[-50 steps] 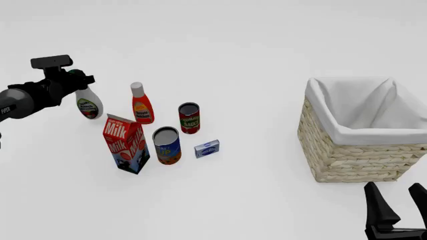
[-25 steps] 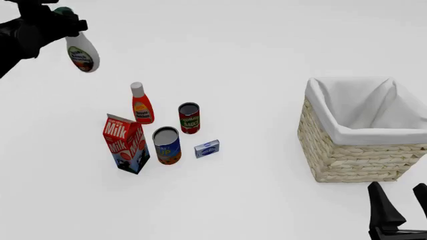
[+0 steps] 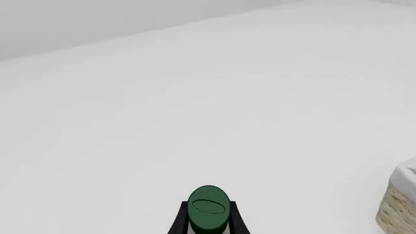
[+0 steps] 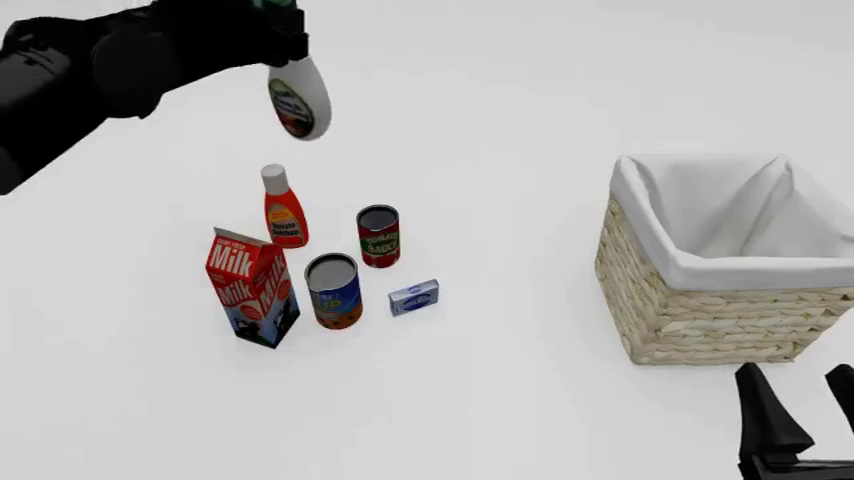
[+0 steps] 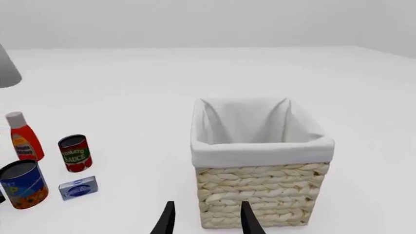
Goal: Pick the salad dressing and place it in the basket.
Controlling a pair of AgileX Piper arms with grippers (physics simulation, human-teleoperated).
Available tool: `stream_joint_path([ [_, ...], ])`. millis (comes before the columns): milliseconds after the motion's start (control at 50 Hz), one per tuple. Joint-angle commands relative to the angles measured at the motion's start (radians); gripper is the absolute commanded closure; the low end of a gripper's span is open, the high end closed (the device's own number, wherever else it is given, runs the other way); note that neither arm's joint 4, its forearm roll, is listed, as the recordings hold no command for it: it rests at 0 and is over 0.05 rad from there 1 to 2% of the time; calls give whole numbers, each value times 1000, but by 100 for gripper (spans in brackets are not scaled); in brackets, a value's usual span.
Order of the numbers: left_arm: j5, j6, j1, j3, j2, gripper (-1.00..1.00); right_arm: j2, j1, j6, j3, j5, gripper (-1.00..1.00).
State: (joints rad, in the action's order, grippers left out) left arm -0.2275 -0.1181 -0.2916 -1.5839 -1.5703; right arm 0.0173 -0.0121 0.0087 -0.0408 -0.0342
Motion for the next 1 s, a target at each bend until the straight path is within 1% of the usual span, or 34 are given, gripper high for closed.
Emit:
stream_joint_path([
  [20,21,-17,-197,77,41,100,-12,5,-2,-4,-10,-100],
  [60,32,-24,-229,93,43,100,-13,3,0,2,-4,-100],
  [180,33,13,-306,102,45,100,-14,0,1,1,-8,-100],
  [220,46,10,-330,121,49,100,-13,2,4,4,-5,-100],
  [240,51,25,-348,129,51,100,-14,5,2,4,-5,-100],
  [340,75,31,-379,159,48,100,-12,9,3,7,0,-100],
  [440,99,39,-438,204,51,100,-11,14,2,7,1,-100],
  [620,121,36,-485,246,50,100,8,41,-13,-13,1,-100],
  [660,123,30,-488,250,51,100,14,58,-27,-22,-6,-100],
  [700,121,32,-492,250,52,100,21,88,-59,-41,-23,-100],
  [740,122,34,-491,251,52,100,33,94,-59,-53,-30,-100],
  [760,126,36,-495,258,55,100,53,107,-81,-90,-49,-100],
  [780,126,36,-495,258,55,100,53,107,-81,-90,-49,-100],
  [800,128,37,-495,261,57,100,68,117,-80,-111,-59,-100],
  [860,136,41,-501,273,60,100,121,140,-117,-175,-82,-100],
  [900,143,41,-503,278,57,100,157,169,-126,-227,-104,-100],
  [920,146,42,-504,280,55,100,179,176,-141,-246,-110,-100],
  [940,145,43,-508,280,55,100,207,195,-171,-277,-120,-100],
  [980,147,42,-510,280,52,100,254,208,-197,-335,-141,-100],
  [1000,147,42,-510,280,52,100,265,224,-199,-362,-152,-100],
])
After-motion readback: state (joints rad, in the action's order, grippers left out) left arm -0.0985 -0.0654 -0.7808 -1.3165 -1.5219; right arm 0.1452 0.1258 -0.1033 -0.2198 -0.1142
